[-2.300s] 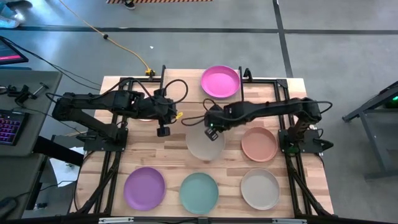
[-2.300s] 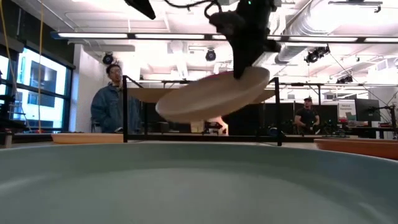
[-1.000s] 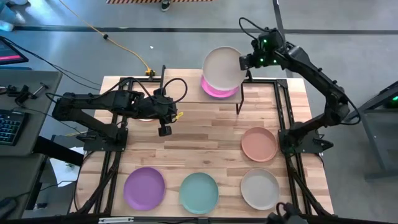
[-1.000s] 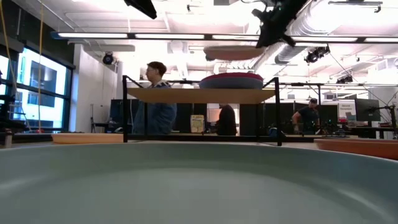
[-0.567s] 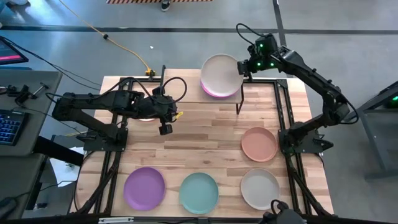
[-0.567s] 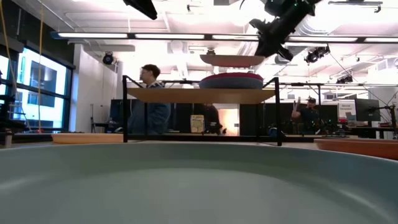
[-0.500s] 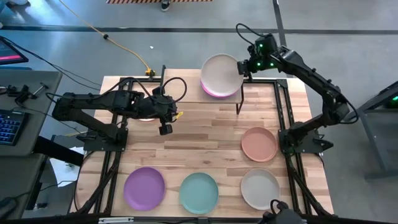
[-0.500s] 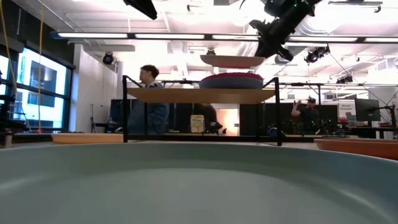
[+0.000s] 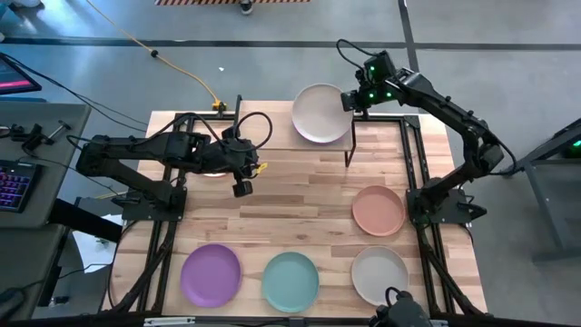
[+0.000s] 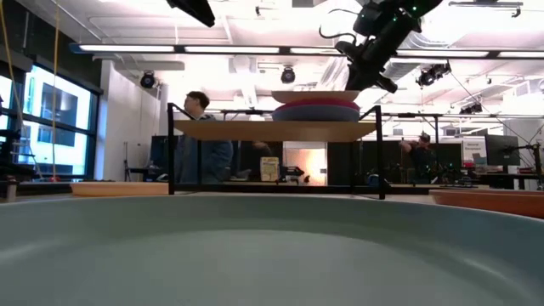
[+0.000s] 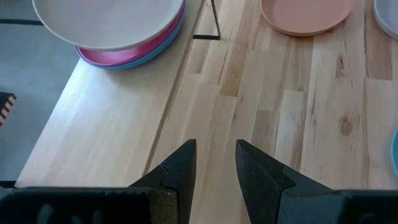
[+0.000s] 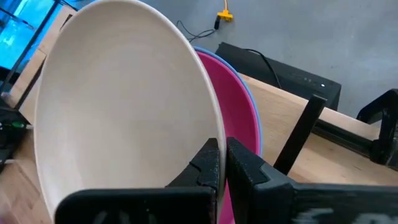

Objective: Place and stack plates onto a shelf
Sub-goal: Stack the top white plate on top of the pink plate on the shelf, then stack the violet plate on top of the white plate on the shelf

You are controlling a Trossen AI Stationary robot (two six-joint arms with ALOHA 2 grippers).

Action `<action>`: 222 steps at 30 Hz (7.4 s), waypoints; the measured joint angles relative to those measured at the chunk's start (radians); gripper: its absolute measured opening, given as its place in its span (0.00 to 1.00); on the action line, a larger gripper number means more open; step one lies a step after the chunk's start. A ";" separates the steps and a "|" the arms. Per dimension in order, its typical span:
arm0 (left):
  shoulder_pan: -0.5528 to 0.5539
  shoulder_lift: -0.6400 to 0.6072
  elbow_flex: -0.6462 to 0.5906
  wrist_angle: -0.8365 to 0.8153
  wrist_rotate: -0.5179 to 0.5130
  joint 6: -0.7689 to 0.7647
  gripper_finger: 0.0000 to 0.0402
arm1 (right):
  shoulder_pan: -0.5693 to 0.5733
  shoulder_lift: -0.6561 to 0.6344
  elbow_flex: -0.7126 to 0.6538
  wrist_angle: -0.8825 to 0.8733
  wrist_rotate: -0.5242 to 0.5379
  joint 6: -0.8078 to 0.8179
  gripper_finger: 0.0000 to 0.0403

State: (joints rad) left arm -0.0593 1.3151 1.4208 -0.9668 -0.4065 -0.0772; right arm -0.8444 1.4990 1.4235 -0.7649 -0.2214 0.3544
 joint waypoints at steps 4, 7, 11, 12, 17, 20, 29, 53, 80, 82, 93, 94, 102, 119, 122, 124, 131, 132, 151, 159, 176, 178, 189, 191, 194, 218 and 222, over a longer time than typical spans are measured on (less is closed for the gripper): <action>0.000 0.000 0.000 0.000 0.000 0.000 0.26 | 0.000 0.000 0.000 -0.011 0.015 -0.015 0.00; 0.000 0.000 0.000 0.000 0.000 0.000 0.26 | 0.000 0.000 0.000 -0.023 0.039 -0.015 0.00; 0.000 0.000 0.000 0.000 0.000 0.000 0.26 | 0.000 0.009 0.000 -0.025 0.039 -0.015 0.00; 0.000 0.000 0.000 0.000 0.000 0.000 0.26 | 0.001 0.014 0.000 -0.025 0.039 -0.015 0.00; 0.000 0.000 0.000 0.000 0.000 -0.001 0.26 | 0.002 0.038 0.000 -0.031 0.050 -0.015 0.00; 0.000 0.000 0.000 0.000 0.000 -0.004 0.26 | 0.002 0.040 0.000 -0.032 0.054 -0.015 0.00; 0.000 0.000 0.000 0.000 0.000 -0.016 0.26 | 0.003 0.040 0.000 -0.032 0.057 -0.038 0.00; 0.000 0.000 0.000 0.000 -0.021 0.044 0.26 | 0.023 0.040 0.000 -0.028 0.097 -0.085 0.00; 0.006 0.000 0.000 0.186 -0.091 -0.129 0.26 | 0.023 0.039 0.002 -0.046 0.052 -0.067 0.00; 0.006 0.000 0.000 0.186 -0.091 -0.129 0.26 | 0.023 0.039 0.002 -0.046 0.049 -0.067 0.00; 0.006 0.000 0.000 0.187 -0.091 -0.130 0.26 | 0.023 0.039 0.002 -0.032 0.052 -0.063 0.22; 0.006 0.000 0.000 0.187 -0.091 -0.130 0.26 | 0.023 0.039 0.002 -0.027 0.052 -0.059 0.24; 0.006 0.000 0.000 0.187 -0.091 -0.130 0.26 | 0.025 0.022 0.002 -0.002 0.043 -0.048 0.32; 0.006 0.000 0.000 0.187 -0.091 -0.129 0.26 | 0.214 -0.180 0.002 0.037 0.009 -0.067 0.32; 0.006 0.000 0.000 0.187 -0.091 -0.130 0.26 | 0.265 -0.193 0.002 0.036 0.009 -0.067 0.32; 0.006 0.000 0.000 0.187 -0.091 -0.130 0.26 | 0.300 -0.198 0.002 0.035 0.009 -0.064 0.32; 0.006 0.000 0.000 0.187 -0.091 -0.130 0.26 | 0.425 -0.198 0.002 0.009 0.014 -0.004 0.32; 0.006 0.000 0.000 0.187 -0.091 -0.130 0.26 | 0.445 -0.198 0.002 0.003 0.029 0.008 0.32; 0.025 0.047 0.000 0.151 0.289 0.000 0.26 | 0.737 -0.198 0.002 -0.047 0.279 0.143 0.32; 0.011 0.051 0.000 -0.102 0.372 -0.018 0.26 | 0.769 -0.197 0.002 -0.040 0.357 0.200 0.32; -0.306 0.048 -0.046 -0.366 0.372 -0.016 0.26 | 0.886 -0.195 0.002 -0.040 0.544 0.416 0.32; -0.339 0.044 -0.097 -0.367 0.372 -0.026 0.26 | 0.903 -0.189 0.002 -0.040 0.567 0.433 0.32; -0.490 0.013 -0.390 -0.206 0.370 -0.162 0.26 | 0.933 -0.122 0.002 -0.047 0.591 0.458 0.32; -0.502 0.008 -0.428 -0.186 0.370 -0.193 0.26 | 0.933 -0.103 0.002 -0.042 0.589 0.457 0.32; -0.515 0.008 -0.466 -0.171 0.371 -0.229 0.26 | 0.932 -0.076 0.002 -0.053 0.589 0.457 0.32; -0.650 0.008 -0.667 0.144 0.384 -0.420 0.26 | 0.930 -0.040 0.002 -0.082 0.588 0.453 0.32; -0.657 0.008 -0.669 0.145 0.361 -0.446 0.26 | 0.929 -0.040 0.002 -0.082 0.588 0.453 0.32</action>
State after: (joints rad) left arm -0.7166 1.3235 0.7513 -0.8223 -0.0459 -0.5230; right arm 0.0849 1.4586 1.4254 -0.8467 0.3669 0.8078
